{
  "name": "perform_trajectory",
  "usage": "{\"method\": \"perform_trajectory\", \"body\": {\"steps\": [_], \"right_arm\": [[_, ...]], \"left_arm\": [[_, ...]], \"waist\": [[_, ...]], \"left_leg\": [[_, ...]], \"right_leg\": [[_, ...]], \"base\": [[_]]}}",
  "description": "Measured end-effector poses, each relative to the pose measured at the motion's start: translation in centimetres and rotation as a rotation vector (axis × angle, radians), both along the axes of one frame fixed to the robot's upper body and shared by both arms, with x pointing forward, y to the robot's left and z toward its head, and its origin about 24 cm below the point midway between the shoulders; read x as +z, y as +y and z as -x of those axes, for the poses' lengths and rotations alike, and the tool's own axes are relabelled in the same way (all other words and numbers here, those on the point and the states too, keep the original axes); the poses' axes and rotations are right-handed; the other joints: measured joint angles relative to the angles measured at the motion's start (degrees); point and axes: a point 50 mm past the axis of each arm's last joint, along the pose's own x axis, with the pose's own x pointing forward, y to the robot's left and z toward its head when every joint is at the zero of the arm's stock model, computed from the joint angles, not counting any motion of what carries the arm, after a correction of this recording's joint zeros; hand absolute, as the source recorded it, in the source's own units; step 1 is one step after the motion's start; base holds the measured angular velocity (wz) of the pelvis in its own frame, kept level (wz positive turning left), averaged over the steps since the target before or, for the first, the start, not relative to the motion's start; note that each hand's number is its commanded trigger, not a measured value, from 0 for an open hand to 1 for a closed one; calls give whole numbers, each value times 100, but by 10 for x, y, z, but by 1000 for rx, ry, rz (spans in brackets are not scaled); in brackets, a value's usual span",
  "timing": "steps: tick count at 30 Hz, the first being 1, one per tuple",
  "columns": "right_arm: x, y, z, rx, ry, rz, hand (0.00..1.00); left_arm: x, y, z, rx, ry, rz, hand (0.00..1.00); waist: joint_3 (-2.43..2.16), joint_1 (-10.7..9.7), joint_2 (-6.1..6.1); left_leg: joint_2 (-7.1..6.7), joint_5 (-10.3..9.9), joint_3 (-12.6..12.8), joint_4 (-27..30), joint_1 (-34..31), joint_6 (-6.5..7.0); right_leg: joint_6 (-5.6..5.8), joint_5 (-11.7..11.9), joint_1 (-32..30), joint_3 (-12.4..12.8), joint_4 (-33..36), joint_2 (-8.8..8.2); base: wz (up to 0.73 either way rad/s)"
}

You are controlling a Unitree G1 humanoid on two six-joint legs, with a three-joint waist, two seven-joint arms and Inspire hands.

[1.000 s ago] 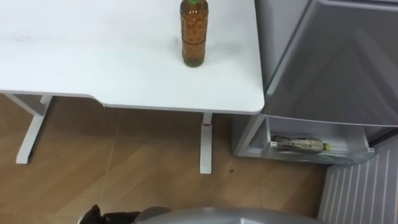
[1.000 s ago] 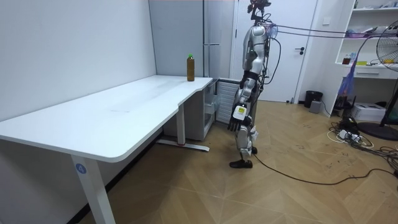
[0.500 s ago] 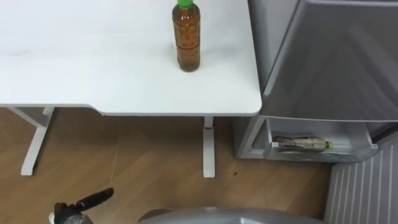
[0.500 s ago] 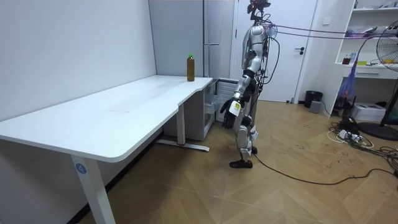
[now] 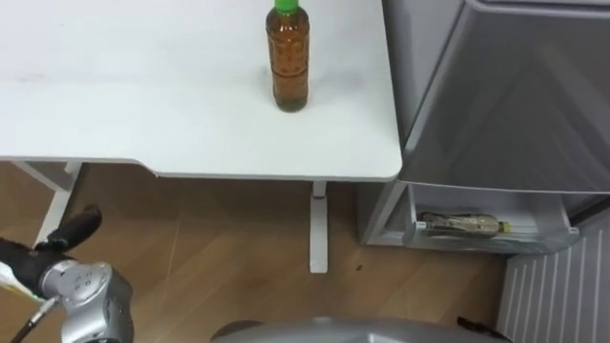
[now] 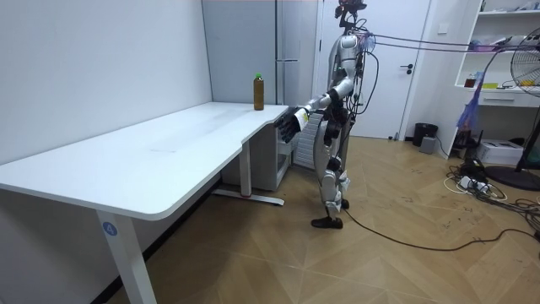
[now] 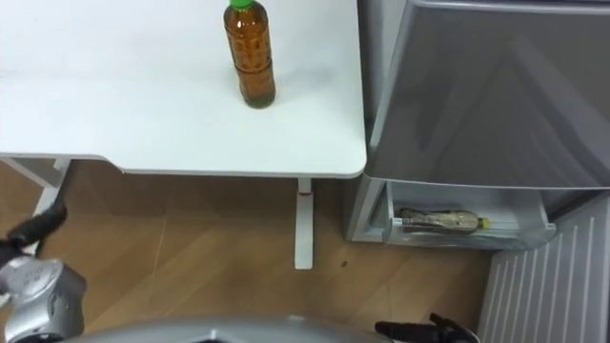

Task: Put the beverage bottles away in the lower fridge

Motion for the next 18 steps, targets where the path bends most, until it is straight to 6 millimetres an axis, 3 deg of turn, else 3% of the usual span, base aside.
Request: {"method": "perform_trajectory", "body": {"steps": [5,11,18], "right_arm": [[0,0,-1,16,-14,4,0],[0,2,-4,40,-27,-12,0],[0,3,-7,15,-40,-15,0]], "left_arm": [[31,-5,-19,-84,-99,-155,0],[51,-17,-33,-164,-183,-205,0],[55,-41,-49,-369,-218,-172,0]], "waist": [[-4,-26,-10],[16,-101,-28],[47,-231,8]], "left_leg": [[-9,3,-64,24,3,1],[-9,2,-87,32,-21,0],[-12,2,-71,16,4,0]], "right_leg": [[0,0,6,-20,2,-2],[0,0,-4,-18,-3,1],[0,0,2,17,-6,3]], "base": [[2],[0],[-1]]}}
